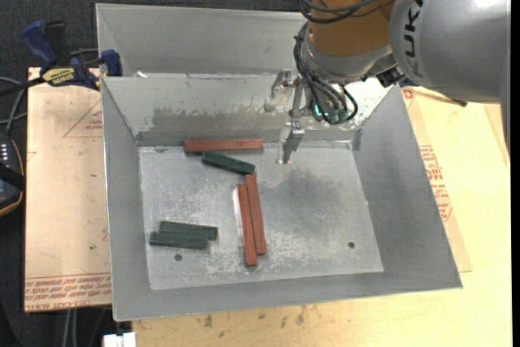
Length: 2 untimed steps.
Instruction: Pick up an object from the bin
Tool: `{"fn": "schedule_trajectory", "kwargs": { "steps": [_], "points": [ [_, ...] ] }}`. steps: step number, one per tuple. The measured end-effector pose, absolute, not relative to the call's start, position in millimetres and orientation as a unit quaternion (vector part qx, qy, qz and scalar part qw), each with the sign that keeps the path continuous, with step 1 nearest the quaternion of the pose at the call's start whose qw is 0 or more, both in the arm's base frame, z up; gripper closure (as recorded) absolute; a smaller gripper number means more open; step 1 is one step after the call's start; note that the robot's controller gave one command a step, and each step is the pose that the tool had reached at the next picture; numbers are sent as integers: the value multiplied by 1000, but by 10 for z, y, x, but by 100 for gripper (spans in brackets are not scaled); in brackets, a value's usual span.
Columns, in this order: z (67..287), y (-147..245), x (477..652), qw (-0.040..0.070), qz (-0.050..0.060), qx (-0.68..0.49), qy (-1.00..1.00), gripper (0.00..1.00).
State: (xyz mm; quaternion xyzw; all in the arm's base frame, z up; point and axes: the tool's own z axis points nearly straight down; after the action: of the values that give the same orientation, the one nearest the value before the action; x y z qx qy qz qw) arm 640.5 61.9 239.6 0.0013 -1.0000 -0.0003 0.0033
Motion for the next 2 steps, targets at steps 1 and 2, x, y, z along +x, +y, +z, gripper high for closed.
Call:
{"fn": "schedule_trajectory", "kwargs": {
  "steps": [1,2],
  "points": [
    [2449,616,6420,-1,-1,1,-1000,0],
    [1712,868,6469,-3,-1,-31,-1000,0]
  ]
}}
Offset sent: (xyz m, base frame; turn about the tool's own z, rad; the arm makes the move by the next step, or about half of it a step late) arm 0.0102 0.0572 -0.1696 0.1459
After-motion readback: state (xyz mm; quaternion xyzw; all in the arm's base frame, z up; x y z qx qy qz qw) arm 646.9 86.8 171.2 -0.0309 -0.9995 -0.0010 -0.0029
